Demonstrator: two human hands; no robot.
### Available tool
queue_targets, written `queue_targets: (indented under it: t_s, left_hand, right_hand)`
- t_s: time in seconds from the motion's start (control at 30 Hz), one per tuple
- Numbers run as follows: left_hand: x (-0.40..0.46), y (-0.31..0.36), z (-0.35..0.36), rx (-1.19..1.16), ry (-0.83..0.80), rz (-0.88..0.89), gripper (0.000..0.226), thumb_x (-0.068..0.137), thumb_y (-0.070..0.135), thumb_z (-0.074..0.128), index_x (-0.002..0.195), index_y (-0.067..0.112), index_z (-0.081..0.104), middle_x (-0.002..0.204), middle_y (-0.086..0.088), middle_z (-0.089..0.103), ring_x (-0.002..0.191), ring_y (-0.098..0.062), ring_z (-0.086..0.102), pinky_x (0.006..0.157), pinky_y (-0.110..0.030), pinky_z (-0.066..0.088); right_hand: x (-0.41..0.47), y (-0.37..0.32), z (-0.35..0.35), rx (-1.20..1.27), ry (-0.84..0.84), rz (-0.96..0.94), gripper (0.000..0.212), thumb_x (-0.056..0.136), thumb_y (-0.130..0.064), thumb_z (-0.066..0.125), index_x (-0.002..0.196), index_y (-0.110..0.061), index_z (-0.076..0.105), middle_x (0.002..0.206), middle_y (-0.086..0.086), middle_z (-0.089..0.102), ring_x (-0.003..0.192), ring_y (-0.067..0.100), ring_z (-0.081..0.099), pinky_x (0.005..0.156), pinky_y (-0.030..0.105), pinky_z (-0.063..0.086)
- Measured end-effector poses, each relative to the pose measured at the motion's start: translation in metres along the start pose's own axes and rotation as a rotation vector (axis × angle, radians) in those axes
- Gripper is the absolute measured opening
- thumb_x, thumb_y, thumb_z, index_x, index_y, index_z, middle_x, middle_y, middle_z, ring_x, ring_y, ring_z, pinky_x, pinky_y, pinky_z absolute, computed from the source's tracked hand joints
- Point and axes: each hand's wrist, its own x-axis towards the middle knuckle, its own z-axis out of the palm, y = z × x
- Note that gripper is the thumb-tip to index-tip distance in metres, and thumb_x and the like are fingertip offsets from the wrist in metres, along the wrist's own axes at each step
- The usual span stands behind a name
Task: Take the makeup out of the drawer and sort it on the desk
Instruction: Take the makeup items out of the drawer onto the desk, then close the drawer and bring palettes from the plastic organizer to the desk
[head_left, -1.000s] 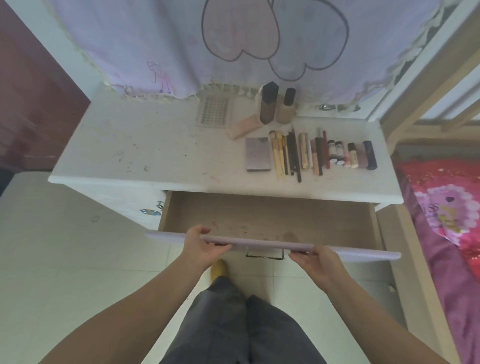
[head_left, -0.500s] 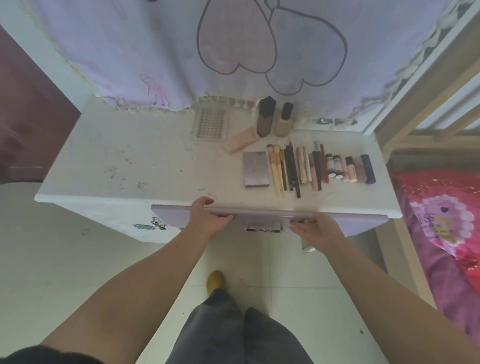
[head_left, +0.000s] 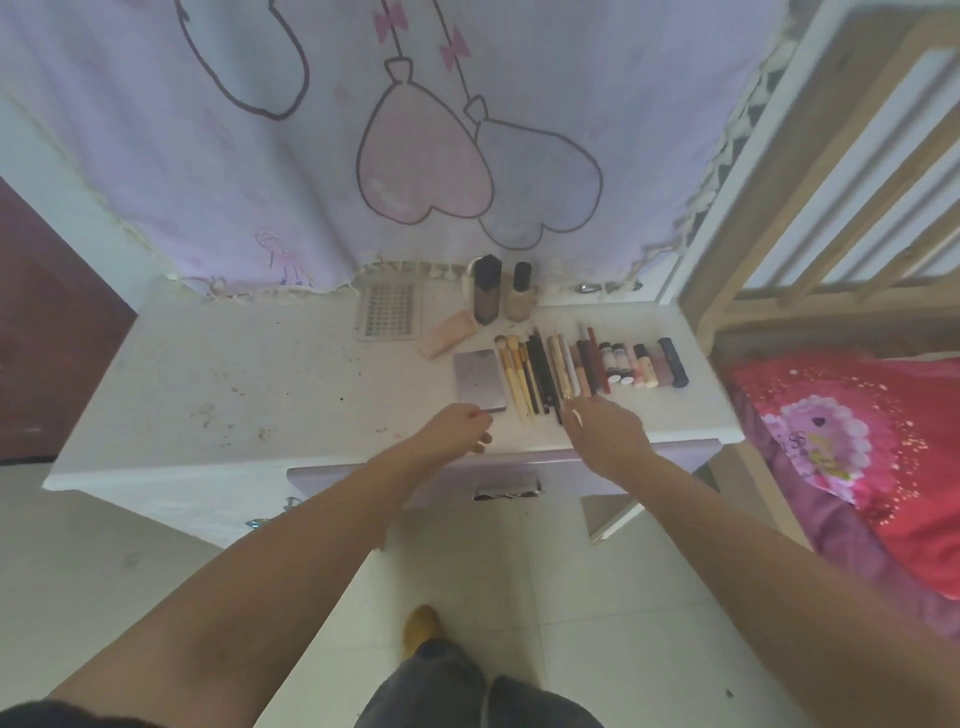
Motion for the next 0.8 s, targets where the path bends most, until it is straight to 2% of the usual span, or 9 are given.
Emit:
queue_targets:
  t_s: [0.1, 0.23, 0.3, 0.37, 0.43, 0.53, 0.6, 0.7, 0.8]
  left_hand:
    - [-0.003, 0.023, 0.008, 0.418, 0.077, 0.229, 0.033, 0.099, 0.02, 0.036, 0.122, 0.006, 0.056, 0.125, -0.012, 0.058, 0.113, -0.025, 0.052, 0.094, -0.029, 0.037]
    - [0.002, 0.025, 0.024, 0.651, 0.135, 0.456, 0.036, 0.099, 0.024, 0.037, 0.131, 0.012, 0.051, 0.133, -0.008, 0.055, 0.121, -0.025, 0.05, 0.104, -0.036, 0.038]
    - [0.009, 0.019, 0.036, 0.805, 0.223, 0.625, 0.039, 0.098, 0.029, 0.036, 0.131, 0.013, 0.051, 0.133, -0.008, 0.055, 0.123, -0.026, 0.05, 0.105, -0.042, 0.037]
    - [0.01, 0.011, 0.048, 0.942, 0.25, 0.718, 0.045, 0.097, 0.037, 0.035, 0.133, 0.014, 0.049, 0.138, -0.01, 0.049, 0.13, -0.028, 0.044, 0.107, -0.051, 0.032]
    - [0.011, 0.0, 0.058, 1.098, 0.115, 0.692, 0.054, 0.098, 0.046, 0.031, 0.147, 0.022, 0.027, 0.155, -0.007, 0.023, 0.145, -0.024, 0.018, 0.114, -0.055, 0.012]
    - [0.014, -0.011, 0.064, 1.286, -0.053, 0.733, 0.064, 0.097, 0.056, 0.019, 0.151, 0.027, -0.002, 0.159, -0.003, -0.008, 0.146, -0.023, -0.01, 0.114, -0.054, -0.007]
    - [0.011, -0.019, 0.067, 1.378, -0.141, 0.831, 0.067, 0.096, 0.058, 0.015, 0.151, 0.027, -0.007, 0.159, -0.003, -0.014, 0.146, -0.023, -0.014, 0.114, -0.054, -0.008]
    - [0.002, -0.037, 0.069, 1.443, -0.246, 0.971, 0.069, 0.092, 0.06, 0.003, 0.151, 0.024, -0.005, 0.159, -0.004, -0.009, 0.146, -0.022, -0.012, 0.116, -0.056, -0.004]
    - [-0.018, -0.055, 0.075, 1.463, -0.451, 1.059, 0.065, 0.097, 0.051, 0.018, 0.151, 0.022, -0.003, 0.159, -0.006, -0.005, 0.146, -0.022, -0.01, 0.115, -0.056, -0.004]
  right_hand:
    - [-0.01, -0.006, 0.003, -0.155, 0.226, -0.039, 0.04, 0.098, -0.032, 0.036, 0.135, -0.017, 0.043, 0.14, 0.007, 0.047, 0.127, 0.026, 0.046, 0.11, 0.051, 0.031]
    - [-0.028, 0.004, 0.011, -0.251, 0.301, 0.018, 0.058, 0.082, -0.031, 0.066, 0.134, -0.014, 0.047, 0.136, 0.015, 0.053, 0.122, 0.032, 0.055, 0.095, 0.063, 0.04]
    - [-0.04, 0.01, 0.016, -0.288, 0.298, 0.09, 0.05, 0.09, -0.037, 0.052, 0.134, -0.015, 0.05, 0.14, 0.015, 0.049, 0.127, 0.033, 0.05, 0.096, 0.065, 0.036]
    - [-0.055, 0.014, 0.025, -0.282, 0.24, 0.201, 0.054, 0.096, -0.044, 0.023, 0.134, -0.017, 0.052, 0.141, 0.014, 0.048, 0.129, 0.033, 0.047, 0.096, 0.066, 0.035]
    - [-0.071, 0.016, 0.038, -0.275, 0.195, 0.323, 0.063, 0.097, -0.044, 0.008, 0.137, -0.018, 0.049, 0.145, 0.014, 0.043, 0.133, 0.033, 0.043, 0.099, 0.066, 0.031]
    - [-0.101, 0.013, 0.067, -0.251, 0.14, 0.538, 0.06, 0.093, -0.041, 0.014, 0.141, -0.02, 0.043, 0.15, 0.012, 0.035, 0.138, 0.03, 0.035, 0.104, 0.067, 0.028]
    - [-0.127, 0.004, 0.09, -0.146, 0.13, 0.686, 0.062, 0.09, -0.043, 0.014, 0.138, -0.021, 0.048, 0.148, 0.009, 0.04, 0.136, 0.027, 0.039, 0.104, 0.066, 0.03]
    - [-0.166, -0.02, 0.127, -0.099, 0.122, 0.823, 0.077, 0.08, -0.047, -0.014, 0.151, -0.026, 0.01, 0.159, 0.003, 0.001, 0.147, 0.024, 0.005, 0.11, 0.06, -0.004]
    - [-0.205, -0.055, 0.152, 0.025, 0.176, 1.002, 0.082, 0.075, -0.049, -0.02, 0.151, -0.026, 0.002, 0.159, 0.002, -0.007, 0.147, 0.023, -0.005, 0.112, 0.058, -0.007]
